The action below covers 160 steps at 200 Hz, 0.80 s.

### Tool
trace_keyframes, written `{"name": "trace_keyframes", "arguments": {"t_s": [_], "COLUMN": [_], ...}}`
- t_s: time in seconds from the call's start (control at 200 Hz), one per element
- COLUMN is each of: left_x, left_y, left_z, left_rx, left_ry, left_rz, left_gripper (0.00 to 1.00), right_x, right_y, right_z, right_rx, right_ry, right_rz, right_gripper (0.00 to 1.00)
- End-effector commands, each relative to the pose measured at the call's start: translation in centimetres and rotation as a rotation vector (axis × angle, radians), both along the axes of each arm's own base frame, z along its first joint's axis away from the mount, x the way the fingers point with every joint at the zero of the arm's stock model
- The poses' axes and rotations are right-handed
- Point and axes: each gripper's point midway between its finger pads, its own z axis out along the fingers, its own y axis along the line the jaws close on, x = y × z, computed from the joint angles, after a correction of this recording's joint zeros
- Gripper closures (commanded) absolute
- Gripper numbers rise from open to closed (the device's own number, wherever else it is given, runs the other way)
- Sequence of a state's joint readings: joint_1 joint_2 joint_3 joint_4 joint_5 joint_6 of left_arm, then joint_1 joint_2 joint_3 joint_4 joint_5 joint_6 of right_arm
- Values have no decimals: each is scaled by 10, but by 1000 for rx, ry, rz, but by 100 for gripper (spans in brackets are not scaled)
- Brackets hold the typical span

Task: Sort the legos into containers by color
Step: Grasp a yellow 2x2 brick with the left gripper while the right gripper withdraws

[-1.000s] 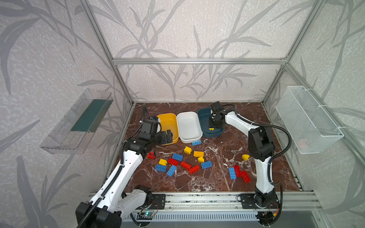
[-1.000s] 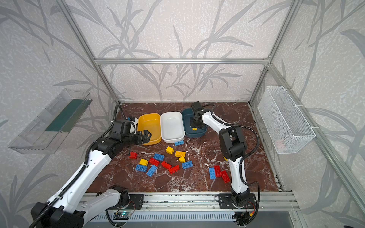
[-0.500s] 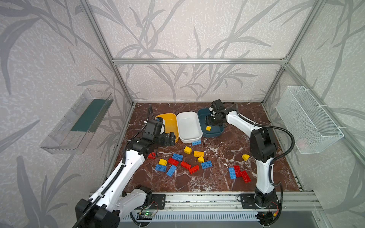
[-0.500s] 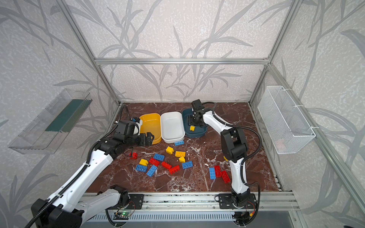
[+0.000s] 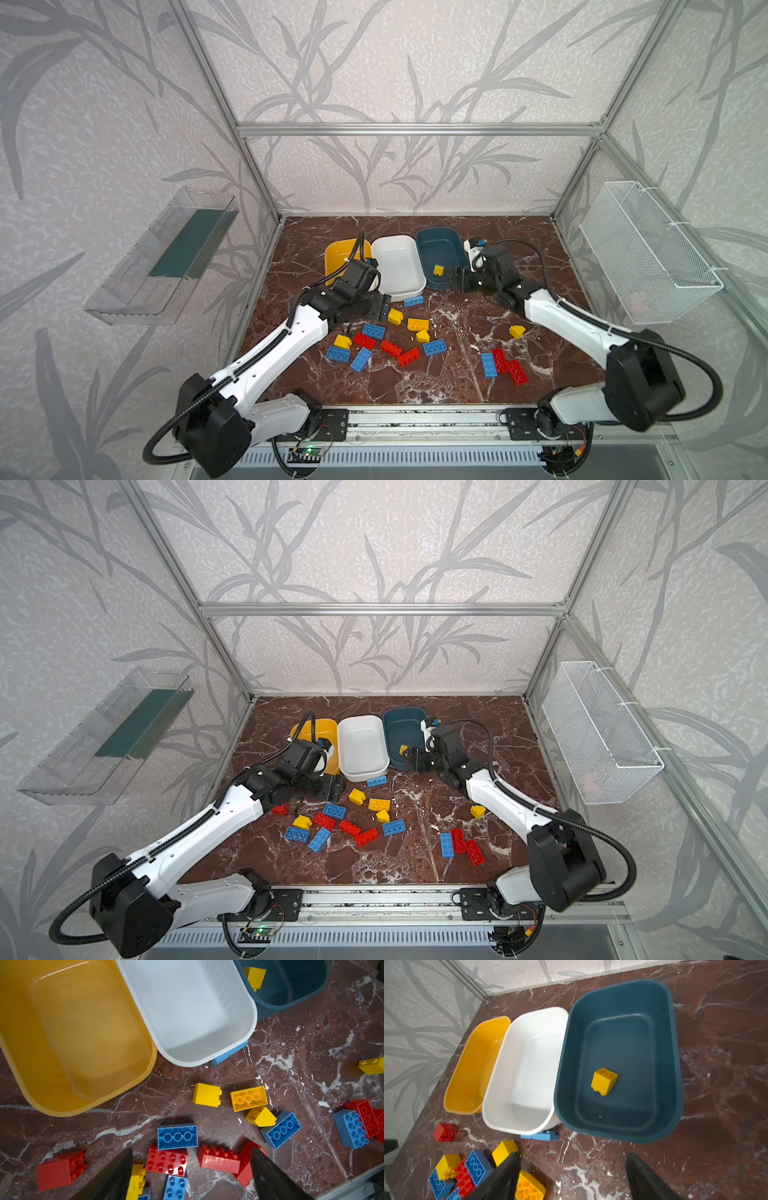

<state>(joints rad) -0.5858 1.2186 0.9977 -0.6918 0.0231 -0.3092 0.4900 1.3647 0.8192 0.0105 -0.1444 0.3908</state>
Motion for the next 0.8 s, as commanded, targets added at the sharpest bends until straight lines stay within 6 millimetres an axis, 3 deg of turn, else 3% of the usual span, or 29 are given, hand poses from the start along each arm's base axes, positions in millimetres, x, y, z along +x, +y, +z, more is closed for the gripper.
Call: {"name": "trace_keyframes", "arguments": {"t_s": [0.0, 0.175, 0.37, 0.575, 0.72, 0.795], "left_x": [3, 6, 7, 15, 21, 22], "left_y": [-12, -32, -37, -48, -49, -52], "left_z": [5, -11, -50, -80, -97, -103], "left_rx": [19, 57, 119, 128, 172, 171], "left_ry": [0, 48, 166, 216, 254, 268], "left_rz": [-27, -92, -100, -101, -95, -99], "left_gripper": [13, 14, 21, 24, 38, 40], "right_x": [-1, -22, -25, -25, -24, -24], "right_y": [-1, -20, -36, -34, -35, -33], "right_z": [27, 14, 6, 2, -2, -2], "right_rx": [85, 82, 57, 89, 91, 98], "right_ry": [-180, -190, -213, -208, -198, -197], "right_rz": [-45, -80, -135, -139, -149, -141], "right_gripper": [19, 19, 19, 19, 19, 19]}}
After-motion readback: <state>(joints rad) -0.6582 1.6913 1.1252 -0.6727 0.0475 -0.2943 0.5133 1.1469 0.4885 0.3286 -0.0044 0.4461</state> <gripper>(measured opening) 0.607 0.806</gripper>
